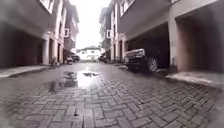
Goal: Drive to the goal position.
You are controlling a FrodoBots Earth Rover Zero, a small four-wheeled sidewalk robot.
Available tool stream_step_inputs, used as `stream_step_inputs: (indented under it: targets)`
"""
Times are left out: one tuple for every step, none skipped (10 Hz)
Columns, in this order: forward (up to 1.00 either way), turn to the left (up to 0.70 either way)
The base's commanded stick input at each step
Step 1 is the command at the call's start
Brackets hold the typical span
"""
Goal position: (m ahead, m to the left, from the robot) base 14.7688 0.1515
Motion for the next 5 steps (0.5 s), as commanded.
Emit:
stream_step_inputs:
  targets:
    - [0.70,0.00]
    - [0.70,0.00]
    - [0.70,0.00]
    - [0.70,0.00]
    - [0.70,0.00]
